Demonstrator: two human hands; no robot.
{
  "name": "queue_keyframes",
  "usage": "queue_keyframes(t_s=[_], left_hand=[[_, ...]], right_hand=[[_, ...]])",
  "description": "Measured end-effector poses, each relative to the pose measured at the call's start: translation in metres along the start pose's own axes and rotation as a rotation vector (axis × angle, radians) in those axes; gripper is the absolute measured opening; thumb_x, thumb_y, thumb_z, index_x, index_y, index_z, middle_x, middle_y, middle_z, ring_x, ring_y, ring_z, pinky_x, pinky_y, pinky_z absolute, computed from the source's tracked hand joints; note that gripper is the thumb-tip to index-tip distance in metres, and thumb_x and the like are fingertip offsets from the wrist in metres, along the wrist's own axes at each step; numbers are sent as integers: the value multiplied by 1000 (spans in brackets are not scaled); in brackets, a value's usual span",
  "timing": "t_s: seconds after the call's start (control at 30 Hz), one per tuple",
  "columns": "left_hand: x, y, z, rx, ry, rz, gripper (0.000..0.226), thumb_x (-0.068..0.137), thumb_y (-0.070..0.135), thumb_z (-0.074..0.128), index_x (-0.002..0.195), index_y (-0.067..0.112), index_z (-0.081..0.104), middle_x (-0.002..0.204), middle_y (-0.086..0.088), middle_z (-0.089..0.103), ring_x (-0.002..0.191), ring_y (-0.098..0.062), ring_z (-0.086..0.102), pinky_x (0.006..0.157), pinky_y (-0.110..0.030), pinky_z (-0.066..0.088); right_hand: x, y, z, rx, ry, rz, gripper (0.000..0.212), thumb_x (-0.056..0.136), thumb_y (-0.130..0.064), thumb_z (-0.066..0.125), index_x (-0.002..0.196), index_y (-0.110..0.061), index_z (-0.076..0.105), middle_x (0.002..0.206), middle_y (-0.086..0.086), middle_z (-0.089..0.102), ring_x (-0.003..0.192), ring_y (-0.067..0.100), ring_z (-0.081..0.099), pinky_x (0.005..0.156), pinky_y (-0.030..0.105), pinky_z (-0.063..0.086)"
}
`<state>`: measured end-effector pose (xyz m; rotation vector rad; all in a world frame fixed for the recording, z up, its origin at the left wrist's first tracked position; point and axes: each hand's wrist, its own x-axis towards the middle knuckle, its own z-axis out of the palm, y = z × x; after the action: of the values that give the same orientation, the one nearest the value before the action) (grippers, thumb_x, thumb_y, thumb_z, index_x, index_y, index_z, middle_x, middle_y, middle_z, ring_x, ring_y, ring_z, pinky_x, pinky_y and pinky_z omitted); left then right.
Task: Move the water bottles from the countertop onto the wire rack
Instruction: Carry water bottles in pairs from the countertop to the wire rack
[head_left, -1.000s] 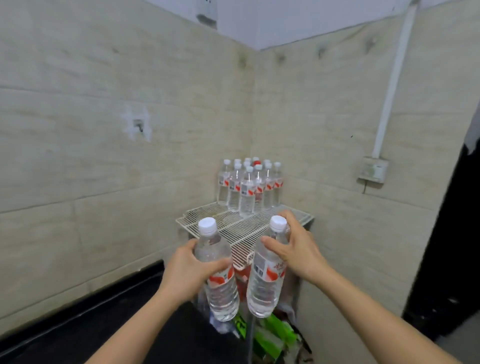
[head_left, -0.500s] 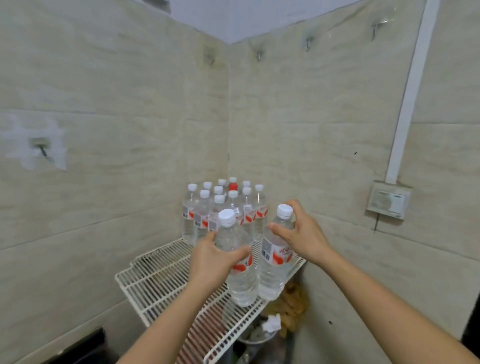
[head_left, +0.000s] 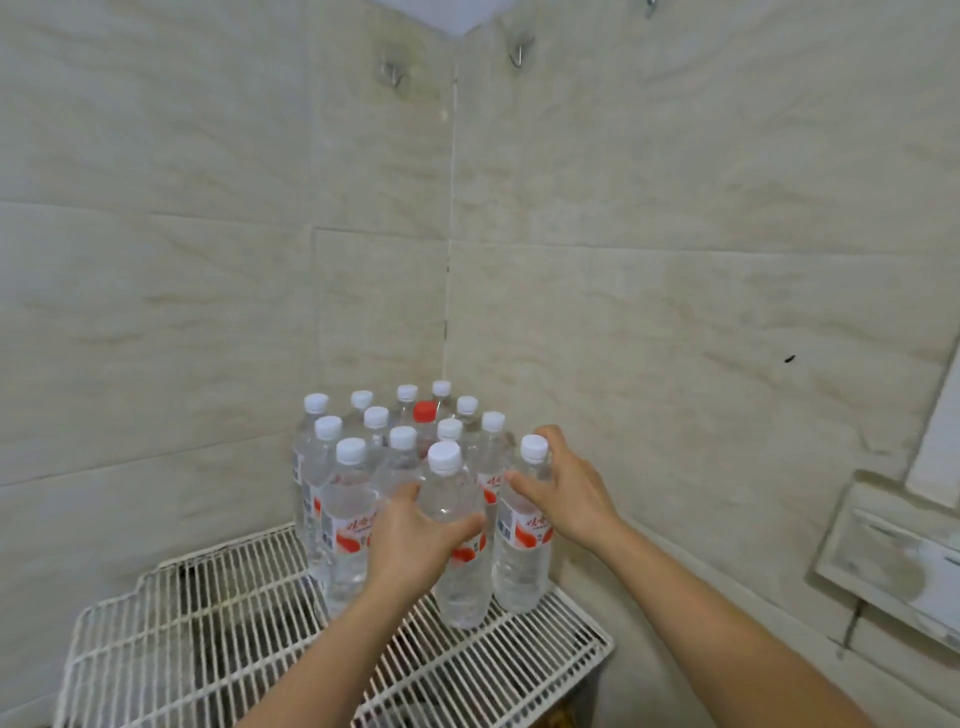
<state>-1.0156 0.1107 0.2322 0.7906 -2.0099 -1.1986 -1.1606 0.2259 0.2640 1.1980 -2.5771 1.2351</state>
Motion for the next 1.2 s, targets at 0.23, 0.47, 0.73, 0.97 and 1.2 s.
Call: queue_keyframes(t_s=[0.23,0.47,0.73,0.97,1.2], left_hand=[[28,-4,42,39,37,-7,57,63,38,84,111,29,56,89,18,64,81,-1,65,73,-30,58],[40,-2,57,57,1,-18,54,69,29,82,115,23,55,88,20,59,72,11,55,53,-7,41],[37,1,63,230,-12,-79,91,69,49,79,142,18,34,142,-8,44,124,-25,49,99,-40,44],[35,-4,58,107,-46,-78,75,67,9,85,124,15,36,111,4,55,101,-13,54,82,-25,45],[32,-7,59,86,-30,-22,70,69,11,83,127,17,43,122,-1,58,111,-20,57,89,-29,47]], right_hand=[[45,31,9,-16,-82,-60,35,81,-53,59,96,-39,32,100,4,65,90,29,63,78,43,53],[65,41,12,-30,-155,-66,34,88,-57,50,105,-30,35,109,8,63,96,32,62,80,41,51],[72,42,-1,3,-242,-75,32,91,-44,54,111,-20,46,102,5,61,95,26,58,82,39,49],[74,43,-4,109,-262,-89,29,90,-35,62,112,-20,50,104,0,59,93,19,55,74,32,44],[72,44,-4,93,-278,-103,25,90,-34,63,106,-23,47,103,-1,59,92,18,55,71,32,42]])
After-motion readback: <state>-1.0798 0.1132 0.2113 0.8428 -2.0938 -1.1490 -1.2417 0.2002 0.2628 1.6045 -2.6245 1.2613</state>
